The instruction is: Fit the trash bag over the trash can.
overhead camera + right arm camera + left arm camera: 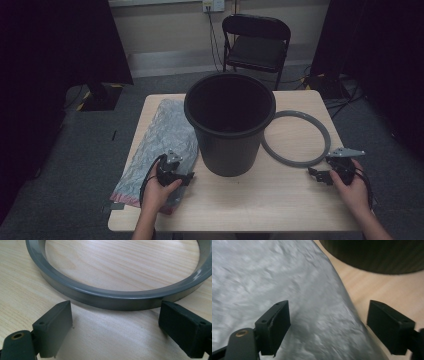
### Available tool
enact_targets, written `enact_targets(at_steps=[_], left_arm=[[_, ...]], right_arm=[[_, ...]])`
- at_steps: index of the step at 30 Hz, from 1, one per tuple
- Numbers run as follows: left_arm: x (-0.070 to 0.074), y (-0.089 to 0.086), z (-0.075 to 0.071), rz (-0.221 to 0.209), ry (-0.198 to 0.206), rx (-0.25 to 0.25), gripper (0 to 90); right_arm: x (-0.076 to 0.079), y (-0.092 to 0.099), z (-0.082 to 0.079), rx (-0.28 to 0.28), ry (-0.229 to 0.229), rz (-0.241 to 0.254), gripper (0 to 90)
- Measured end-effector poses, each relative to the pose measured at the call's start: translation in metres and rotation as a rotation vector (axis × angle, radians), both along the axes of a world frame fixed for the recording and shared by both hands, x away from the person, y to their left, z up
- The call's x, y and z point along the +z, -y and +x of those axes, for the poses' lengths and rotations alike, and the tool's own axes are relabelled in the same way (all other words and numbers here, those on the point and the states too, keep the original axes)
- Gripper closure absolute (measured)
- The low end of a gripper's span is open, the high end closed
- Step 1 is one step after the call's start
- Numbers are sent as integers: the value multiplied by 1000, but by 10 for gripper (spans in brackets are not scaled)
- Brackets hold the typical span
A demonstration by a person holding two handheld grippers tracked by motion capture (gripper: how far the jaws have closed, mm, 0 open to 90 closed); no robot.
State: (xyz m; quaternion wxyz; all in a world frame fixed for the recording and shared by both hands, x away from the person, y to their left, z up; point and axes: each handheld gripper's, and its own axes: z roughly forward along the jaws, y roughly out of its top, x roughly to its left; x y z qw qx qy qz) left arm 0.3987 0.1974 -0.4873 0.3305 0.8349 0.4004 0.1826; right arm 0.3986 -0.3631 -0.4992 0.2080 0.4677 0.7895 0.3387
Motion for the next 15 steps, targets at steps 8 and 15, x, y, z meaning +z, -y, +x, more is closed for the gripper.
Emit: enact_targets(at_steps=[8,15], left_arm=[[2,1,17,33,-34,49,171],[1,4,14,-14,-62,59,472]], right_arm=[[0,0,0,0,0,0,111],[0,0,0,-2,-1,0,111]])
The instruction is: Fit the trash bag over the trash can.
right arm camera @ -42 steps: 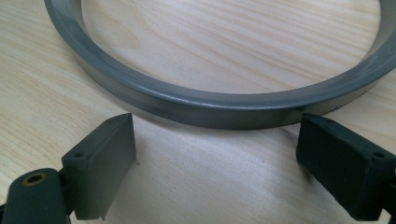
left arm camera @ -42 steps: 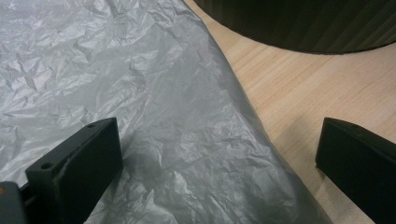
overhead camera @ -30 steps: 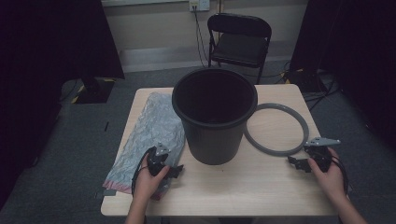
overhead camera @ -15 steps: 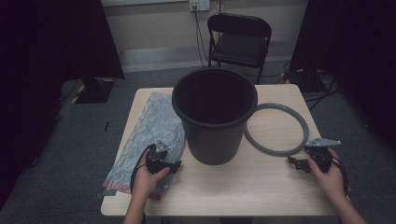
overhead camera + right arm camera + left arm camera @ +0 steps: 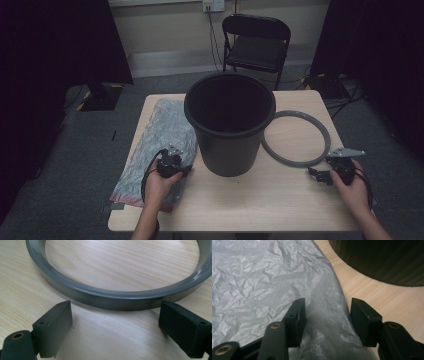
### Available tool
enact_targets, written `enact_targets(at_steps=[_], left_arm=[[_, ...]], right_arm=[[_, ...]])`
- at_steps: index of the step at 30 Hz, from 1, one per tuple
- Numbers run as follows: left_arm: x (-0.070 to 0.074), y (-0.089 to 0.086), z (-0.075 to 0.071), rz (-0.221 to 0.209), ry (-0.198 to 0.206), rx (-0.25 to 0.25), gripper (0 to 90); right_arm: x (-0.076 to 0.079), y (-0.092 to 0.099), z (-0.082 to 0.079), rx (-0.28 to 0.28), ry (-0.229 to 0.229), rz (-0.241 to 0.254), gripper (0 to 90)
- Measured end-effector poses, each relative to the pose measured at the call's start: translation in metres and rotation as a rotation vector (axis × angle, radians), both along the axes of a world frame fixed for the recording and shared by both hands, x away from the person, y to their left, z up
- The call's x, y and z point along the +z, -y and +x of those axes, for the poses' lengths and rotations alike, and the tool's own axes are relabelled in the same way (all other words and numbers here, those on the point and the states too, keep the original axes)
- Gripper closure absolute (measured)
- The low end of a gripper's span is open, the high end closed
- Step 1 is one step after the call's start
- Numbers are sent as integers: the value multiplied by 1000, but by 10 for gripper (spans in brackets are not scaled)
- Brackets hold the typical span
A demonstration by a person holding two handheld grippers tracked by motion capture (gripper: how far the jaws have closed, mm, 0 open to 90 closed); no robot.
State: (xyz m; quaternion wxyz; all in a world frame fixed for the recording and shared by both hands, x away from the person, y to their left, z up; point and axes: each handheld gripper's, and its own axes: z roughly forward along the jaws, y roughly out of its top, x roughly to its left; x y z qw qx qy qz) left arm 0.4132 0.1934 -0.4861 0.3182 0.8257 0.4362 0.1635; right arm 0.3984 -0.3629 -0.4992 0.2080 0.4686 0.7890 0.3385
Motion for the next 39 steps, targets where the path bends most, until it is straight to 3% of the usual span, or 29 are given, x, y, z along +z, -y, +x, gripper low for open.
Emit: enact_targets(at_steps=[3,5,7,10,13,17,20,23,27,30,32,35,38,39], left_arm=[[1,-4,-6,-20,-7,14,522],[1,-7,-12,-40,-21,-43,616],[0,-9,-22,-68,-28,-66,645],[2,-13,-41,-96,-70,-81,654],[5,-20,-66,-90,-101,-93,583],[19,-30,-82,-117,-72,-49,413],[33,-36,-72,-107,-17,-13,308],[38,-38,-43,-115,-4,23,237],[30,-37,-3,-103,-7,62,233],[20,-34,18,-123,-5,78,226],[13,-30,24,-129,-8,78,219],[5,-22,28,-103,-11,53,186],[-3,-17,28,-94,-49,60,172],[-6,-16,26,-78,-19,26,148]], right_arm=[[0,0,0,0,0,0,111],[0,0,0,0,1,0,111],[0,0,0,1,1,0,111],[0,0,0,1,1,0,111],[0,0,0,1,1,0,111],[0,0,0,1,1,0,111],[0,0,0,1,1,0,111],[0,0,0,1,0,0,111],[0,0,0,1,1,1,111],[0,0,0,2,-1,1,111],[0,0,0,2,0,1,111],[0,0,0,2,-1,1,111],[0,0,0,2,0,2,112],[0,0,0,2,-1,1,112]])
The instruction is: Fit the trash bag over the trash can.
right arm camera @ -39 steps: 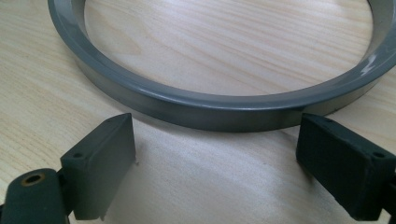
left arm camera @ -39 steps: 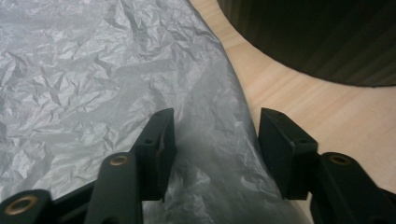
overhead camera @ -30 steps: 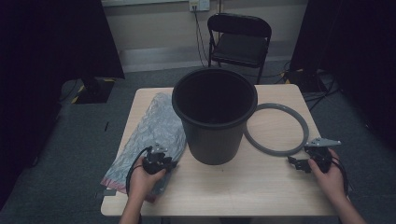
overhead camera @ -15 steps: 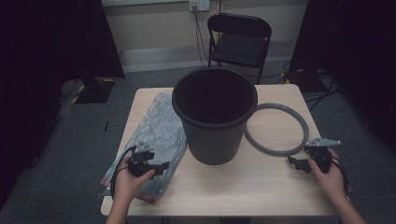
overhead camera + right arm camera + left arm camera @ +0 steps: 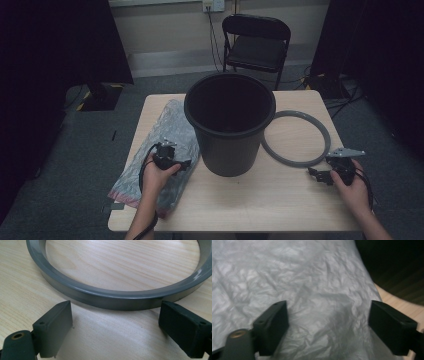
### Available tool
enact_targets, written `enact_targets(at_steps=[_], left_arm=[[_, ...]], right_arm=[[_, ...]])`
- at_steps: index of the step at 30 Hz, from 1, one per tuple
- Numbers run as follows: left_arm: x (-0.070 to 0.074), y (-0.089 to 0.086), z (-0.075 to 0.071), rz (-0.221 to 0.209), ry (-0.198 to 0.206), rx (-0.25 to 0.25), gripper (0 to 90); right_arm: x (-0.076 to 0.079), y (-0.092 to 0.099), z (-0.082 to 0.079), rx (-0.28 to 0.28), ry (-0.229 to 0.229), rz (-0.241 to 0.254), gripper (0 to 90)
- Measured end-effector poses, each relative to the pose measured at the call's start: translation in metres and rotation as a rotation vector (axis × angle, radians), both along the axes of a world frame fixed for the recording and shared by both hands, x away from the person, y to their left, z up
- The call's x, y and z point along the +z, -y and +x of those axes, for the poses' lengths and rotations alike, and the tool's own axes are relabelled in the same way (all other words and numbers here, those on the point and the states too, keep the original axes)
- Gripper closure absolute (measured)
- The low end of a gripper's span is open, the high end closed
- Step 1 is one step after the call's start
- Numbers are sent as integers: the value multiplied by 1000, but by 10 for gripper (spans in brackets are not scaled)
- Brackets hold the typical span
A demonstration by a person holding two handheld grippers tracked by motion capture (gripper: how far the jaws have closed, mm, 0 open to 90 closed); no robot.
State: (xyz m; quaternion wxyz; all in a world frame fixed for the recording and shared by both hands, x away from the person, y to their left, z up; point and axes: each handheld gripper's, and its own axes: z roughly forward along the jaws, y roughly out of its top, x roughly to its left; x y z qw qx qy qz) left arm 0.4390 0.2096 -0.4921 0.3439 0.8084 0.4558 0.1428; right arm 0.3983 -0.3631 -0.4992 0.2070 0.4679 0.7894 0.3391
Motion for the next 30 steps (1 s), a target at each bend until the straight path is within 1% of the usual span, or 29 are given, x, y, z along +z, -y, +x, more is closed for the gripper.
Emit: enact_targets(at_steps=[1,2,3,4,5,7,8,10,12,13,14,15,16,17,18,20,21,22,23,24,25,26,27,28,29,30], left_arm=[[-1,1,-1,29,15,-28,133],[-1,2,-2,53,17,-39,131],[-1,3,-2,59,17,-42,131],[-1,4,-2,84,24,-52,127],[-2,6,-2,75,21,-44,116],[-2,6,-2,74,22,-36,109],[-1,6,-2,84,23,-36,111],[0,5,-2,80,25,-27,137],[1,4,-2,72,26,-17,216],[1,4,-2,77,30,-16,233],[2,3,-2,75,33,-28,257],[2,3,-3,64,36,-26,298],[2,3,-3,61,42,-16,365],[2,3,-3,54,44,-8,381],[3,1,-3,64,46,-11,414],[4,1,-4,52,47,-17,623],[4,0,-3,52,47,-16,656],[3,0,-3,39,45,-11,673],[4,0,-3,29,38,-24,714],[4,0,-4,34,39,-25,799],[4,-1,-4,28,31,-43,816],[3,0,-5,11,26,-34,868],[4,-1,-6,23,19,-47,880],[5,-2,-8,24,7,-59,891],[6,-2,-12,9,-15,-63,896],[7,-3,-14,8,-23,-72,899]], right_arm=[[0,0,0,0,0,0,111],[0,0,0,0,0,0,111],[0,0,0,1,0,0,112],[0,0,0,1,0,0,111],[0,0,0,1,0,0,111],[0,0,0,1,0,0,111],[0,0,0,1,0,0,112],[0,0,0,1,0,0,111],[0,0,0,0,0,0,111],[0,0,0,0,0,0,111],[0,0,0,0,0,0,112],[0,0,0,0,0,0,112],[0,0,0,0,0,0,111],[0,0,0,1,0,0,111],[0,0,0,1,0,0,111],[0,0,0,0,0,0,111],[0,0,0,0,0,0,112],[0,0,0,0,0,0,112],[0,0,0,0,0,0,112],[0,0,0,0,0,0,111],[0,0,0,0,0,0,111],[0,0,0,0,0,0,112],[0,0,0,0,0,0,112],[0,0,0,1,0,0,112],[0,0,0,1,0,0,112],[0,0,0,2,0,1,112]])
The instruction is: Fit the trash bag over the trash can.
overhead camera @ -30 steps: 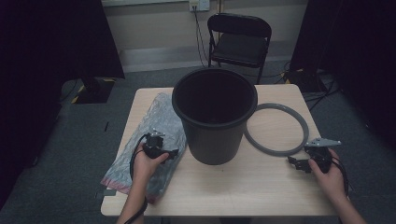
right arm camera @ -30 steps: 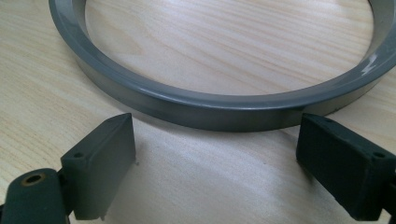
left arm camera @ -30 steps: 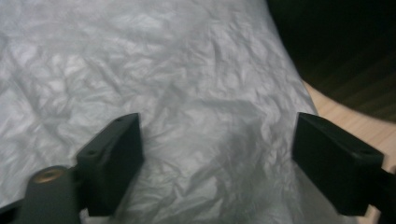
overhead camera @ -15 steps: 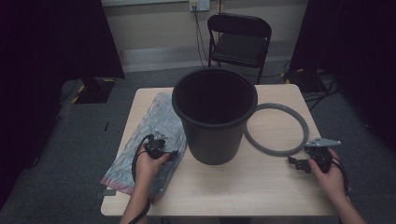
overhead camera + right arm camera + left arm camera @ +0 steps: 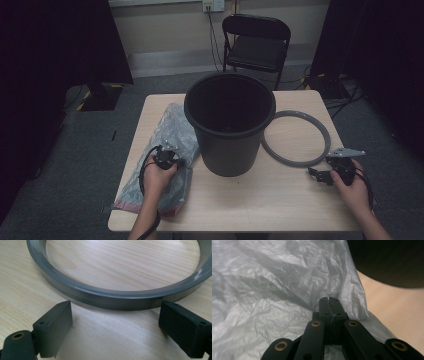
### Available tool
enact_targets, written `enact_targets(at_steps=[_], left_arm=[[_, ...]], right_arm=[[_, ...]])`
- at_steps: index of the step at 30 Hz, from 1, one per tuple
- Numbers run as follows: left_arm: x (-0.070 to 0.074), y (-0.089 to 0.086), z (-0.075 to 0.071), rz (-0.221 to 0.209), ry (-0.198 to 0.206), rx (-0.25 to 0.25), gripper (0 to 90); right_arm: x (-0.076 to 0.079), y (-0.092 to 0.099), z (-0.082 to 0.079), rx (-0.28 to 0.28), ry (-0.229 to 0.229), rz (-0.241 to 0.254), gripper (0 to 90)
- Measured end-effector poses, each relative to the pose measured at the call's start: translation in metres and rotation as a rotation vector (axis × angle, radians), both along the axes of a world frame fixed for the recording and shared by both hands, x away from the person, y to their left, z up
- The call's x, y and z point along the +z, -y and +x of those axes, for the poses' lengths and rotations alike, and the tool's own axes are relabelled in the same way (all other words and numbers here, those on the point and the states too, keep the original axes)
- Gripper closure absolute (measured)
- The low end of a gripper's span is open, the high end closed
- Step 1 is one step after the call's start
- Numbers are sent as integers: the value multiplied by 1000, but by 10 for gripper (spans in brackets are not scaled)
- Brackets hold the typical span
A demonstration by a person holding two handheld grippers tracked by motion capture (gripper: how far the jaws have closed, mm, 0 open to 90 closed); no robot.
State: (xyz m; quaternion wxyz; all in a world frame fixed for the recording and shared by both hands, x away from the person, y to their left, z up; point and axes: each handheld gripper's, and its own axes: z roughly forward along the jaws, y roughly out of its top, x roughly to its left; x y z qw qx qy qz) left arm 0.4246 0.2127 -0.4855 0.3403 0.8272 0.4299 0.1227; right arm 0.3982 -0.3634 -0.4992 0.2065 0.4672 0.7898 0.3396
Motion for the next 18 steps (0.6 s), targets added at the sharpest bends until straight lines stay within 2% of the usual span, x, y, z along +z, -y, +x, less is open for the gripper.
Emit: enact_targets(at_steps=[1,3,8,11,13,14,15,16,18], left_arm=[[0,-2,-6,-21,-18,-4,900],[-1,-7,-18,-39,-27,-10,900],[0,-20,-53,-36,-42,-39,900],[0,-27,-78,-77,-81,-48,900],[3,-29,-89,-61,-97,-49,900],[5,-29,-90,-62,-97,-38,864],[8,-29,-90,-81,-84,2,784],[10,-29,-88,-98,-63,32,574],[17,-30,-77,-72,16,57,406]], right_arm=[[0,0,0,0,0,0,112],[0,0,0,1,0,0,112],[0,0,0,2,0,0,112],[0,0,0,2,0,0,112],[0,0,0,2,0,0,112],[0,0,0,2,0,0,112],[0,0,0,2,0,0,112],[0,0,0,2,0,0,112],[0,0,0,2,0,1,112]])
